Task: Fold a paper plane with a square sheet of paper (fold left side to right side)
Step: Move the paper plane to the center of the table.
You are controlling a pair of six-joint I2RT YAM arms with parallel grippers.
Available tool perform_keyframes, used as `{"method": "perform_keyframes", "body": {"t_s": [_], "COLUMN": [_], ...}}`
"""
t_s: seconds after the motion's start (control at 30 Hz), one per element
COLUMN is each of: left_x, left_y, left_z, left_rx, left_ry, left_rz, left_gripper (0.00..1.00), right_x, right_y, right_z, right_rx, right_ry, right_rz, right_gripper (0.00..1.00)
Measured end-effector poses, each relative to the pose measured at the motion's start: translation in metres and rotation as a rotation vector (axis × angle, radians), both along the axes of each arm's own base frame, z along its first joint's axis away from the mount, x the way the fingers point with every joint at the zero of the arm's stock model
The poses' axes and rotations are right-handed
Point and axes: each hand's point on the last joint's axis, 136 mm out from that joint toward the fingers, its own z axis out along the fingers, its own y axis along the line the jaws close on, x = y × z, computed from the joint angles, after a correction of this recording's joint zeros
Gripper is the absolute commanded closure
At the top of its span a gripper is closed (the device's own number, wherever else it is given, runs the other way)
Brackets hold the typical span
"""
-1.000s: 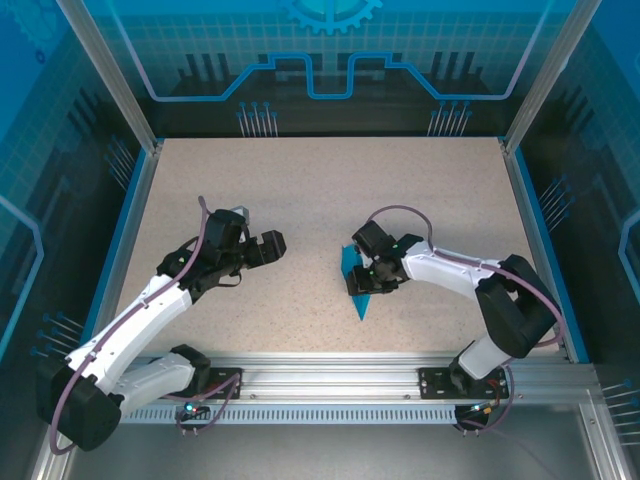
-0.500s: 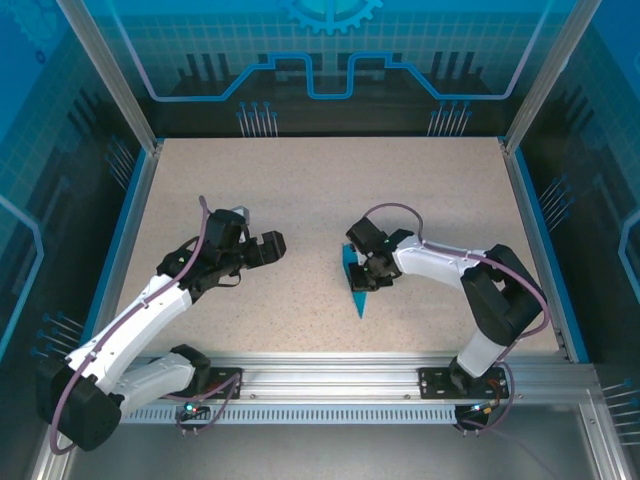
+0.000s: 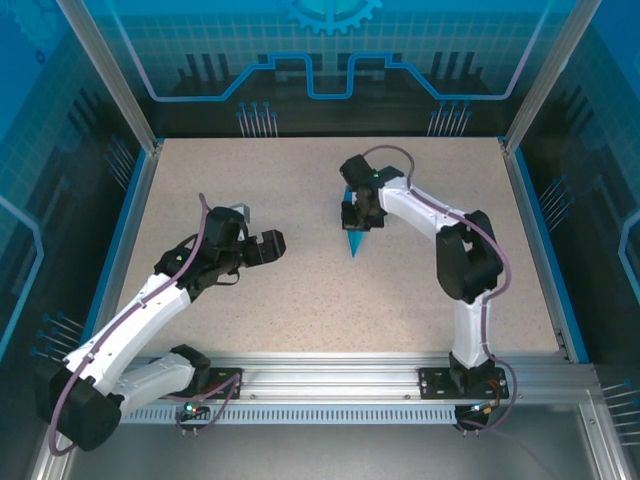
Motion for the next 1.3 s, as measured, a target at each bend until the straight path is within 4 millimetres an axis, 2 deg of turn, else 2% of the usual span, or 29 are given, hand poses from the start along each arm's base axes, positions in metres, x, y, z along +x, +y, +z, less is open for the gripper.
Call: {"method": "perform_keyframes", "body": {"t_s": [0.1, 0.2, 0.5, 0.6, 1.03, 1.3], "left_x": [-0.001, -0.001, 0.000, 0.000, 0.003, 0.004], "left_y": [-0.001, -0.001, -0.003, -0.004, -0.007, -0.008], "left_z": [0.000, -0.001, -0.008, -0.010, -0.006, -0.006], "left_rx": [-0.004, -0.004, 0.002, 0.002, -0.007, -0.008], "left_ry": [0.003, 0.004, 0.032, 0.038, 0.039, 0.041], "left_rz": [-0.004, -0.004, -0.013, -0.017, -0.024, -0.026], "left_gripper": [0.01, 0.01, 0.01, 0.01, 0.01, 0.01], "right_x": [0.014, 0.019, 0.014, 0.013, 0.013, 0.013], "right_y": [-0.001, -0.002, -0.003, -0.003, -0.001, 0.000], "right_z": [-0.009, -0.019, -0.045, -0.047, -0.055, -0.064], "right_rx": [-0.029, -0.058, -0.097, -0.098, -0.101, -0.112], "right_ry": [0.015, 0.045, 0.119, 0.125, 0.142, 0.160], "right_rz": [0.004, 0.017, 0.053, 0.061, 0.073, 0.080], "right_gripper": [0.93, 0.93, 0.85, 0.79, 0.68, 0.65]}}
